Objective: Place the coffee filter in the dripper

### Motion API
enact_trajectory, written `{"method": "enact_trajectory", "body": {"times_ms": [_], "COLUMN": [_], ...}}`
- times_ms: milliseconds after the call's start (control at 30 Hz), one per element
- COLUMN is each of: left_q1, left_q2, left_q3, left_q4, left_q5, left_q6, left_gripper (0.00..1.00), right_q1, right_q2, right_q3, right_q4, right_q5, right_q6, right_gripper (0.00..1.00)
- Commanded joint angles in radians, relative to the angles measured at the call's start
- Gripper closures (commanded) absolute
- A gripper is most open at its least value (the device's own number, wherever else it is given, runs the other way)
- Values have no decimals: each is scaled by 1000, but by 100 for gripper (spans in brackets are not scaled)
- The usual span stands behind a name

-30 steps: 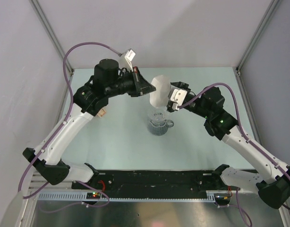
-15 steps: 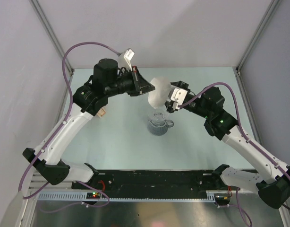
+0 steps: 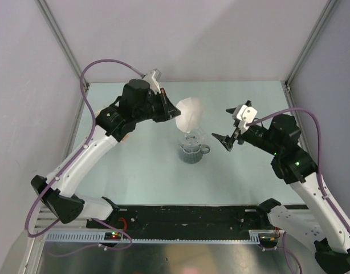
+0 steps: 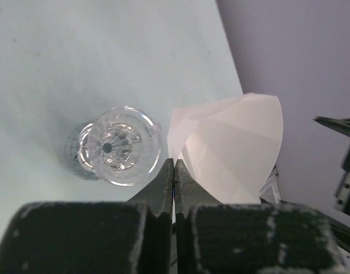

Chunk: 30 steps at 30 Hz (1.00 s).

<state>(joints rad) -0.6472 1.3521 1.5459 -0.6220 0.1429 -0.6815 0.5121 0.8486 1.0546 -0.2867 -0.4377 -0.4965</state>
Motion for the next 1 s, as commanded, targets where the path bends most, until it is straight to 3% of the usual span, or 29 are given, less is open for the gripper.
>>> {"method": "enact_trajectory", "body": {"times_ms": [0,233,733,833,967], "left_q1": [4,3,0,-2,1], "left_q2": [-6,42,195,235,208], "left_q3": [-38,-73,-95,-73,-59], "left_q4": [-22,-39,-55,-48,-42], "left_q5": [-86,-91,-40,-20,-29], "left_q6": [4,-14,-50,-34,18], "left_gripper": [100,100,100,88,59], "right_q1": [-33,-60,-83,-87,-90], "right_q2": [-37,-19,103,141,169], "right_q3": [22,44,57,57,58], "right_q4": [-120,-177,-133,-126,-121], "right_q5": [-23,-55,-95,-100,-111], "right_q6": [180,284,319,321,321], "right_gripper": [4,11,19,24,29]}}
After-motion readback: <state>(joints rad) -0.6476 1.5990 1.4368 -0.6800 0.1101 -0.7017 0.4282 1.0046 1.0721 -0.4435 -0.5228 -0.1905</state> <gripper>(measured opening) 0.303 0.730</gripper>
